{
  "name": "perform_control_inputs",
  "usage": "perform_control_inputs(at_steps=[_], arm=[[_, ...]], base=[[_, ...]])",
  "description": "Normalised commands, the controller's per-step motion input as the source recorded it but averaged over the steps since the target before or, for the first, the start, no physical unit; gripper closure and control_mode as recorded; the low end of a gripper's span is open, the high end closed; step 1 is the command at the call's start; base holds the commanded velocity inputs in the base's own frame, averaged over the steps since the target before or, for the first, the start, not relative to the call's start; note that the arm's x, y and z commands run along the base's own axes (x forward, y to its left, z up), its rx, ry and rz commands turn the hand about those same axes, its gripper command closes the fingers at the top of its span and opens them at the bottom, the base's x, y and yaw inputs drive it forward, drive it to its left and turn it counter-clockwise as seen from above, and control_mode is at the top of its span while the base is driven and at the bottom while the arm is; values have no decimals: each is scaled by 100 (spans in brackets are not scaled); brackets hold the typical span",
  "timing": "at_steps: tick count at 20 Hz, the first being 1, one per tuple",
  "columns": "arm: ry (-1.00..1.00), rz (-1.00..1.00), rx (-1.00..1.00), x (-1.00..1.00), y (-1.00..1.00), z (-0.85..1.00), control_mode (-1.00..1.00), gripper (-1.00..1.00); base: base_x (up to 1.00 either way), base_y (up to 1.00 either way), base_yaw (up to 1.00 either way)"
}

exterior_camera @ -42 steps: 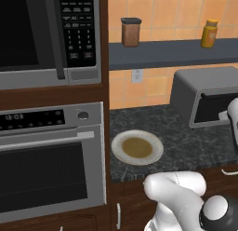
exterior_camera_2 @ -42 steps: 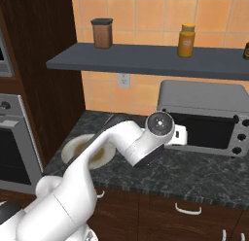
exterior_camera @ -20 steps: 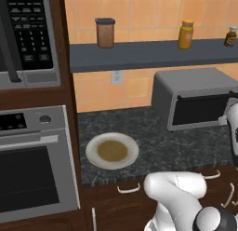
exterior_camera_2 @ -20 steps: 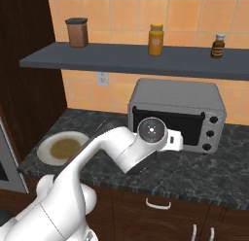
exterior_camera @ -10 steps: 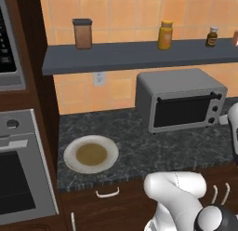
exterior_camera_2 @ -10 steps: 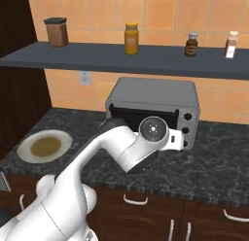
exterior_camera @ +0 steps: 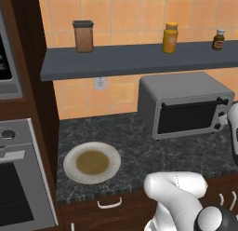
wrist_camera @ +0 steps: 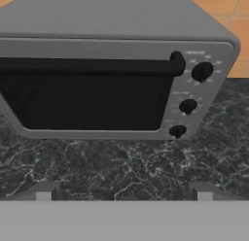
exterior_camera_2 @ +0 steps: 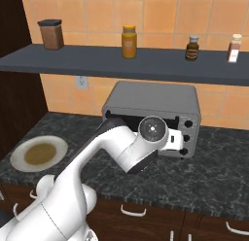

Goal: Pick up the kebab skewer and baguette bread, and place them inside the toaster oven. Close the toaster oven door and start by setting the timer.

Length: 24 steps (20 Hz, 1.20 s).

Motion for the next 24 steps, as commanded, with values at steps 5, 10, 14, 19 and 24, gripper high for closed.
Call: perform_control_inputs(at_steps=[5,10,14,19,24], arm=[[0,0,0,0,0,0,100,-100],[1,0,0,0,0,-1,-100,-100],[0,1,0,0,-13,-36,-100,-100],[-6,8,0,0,-39,-66,-100,-100],[-15,1,2,15,-15,-9,-100,-100]], base=[[0,0,0],[0,0,0],[0,0,0],[0,0,0],[0,0,0]])
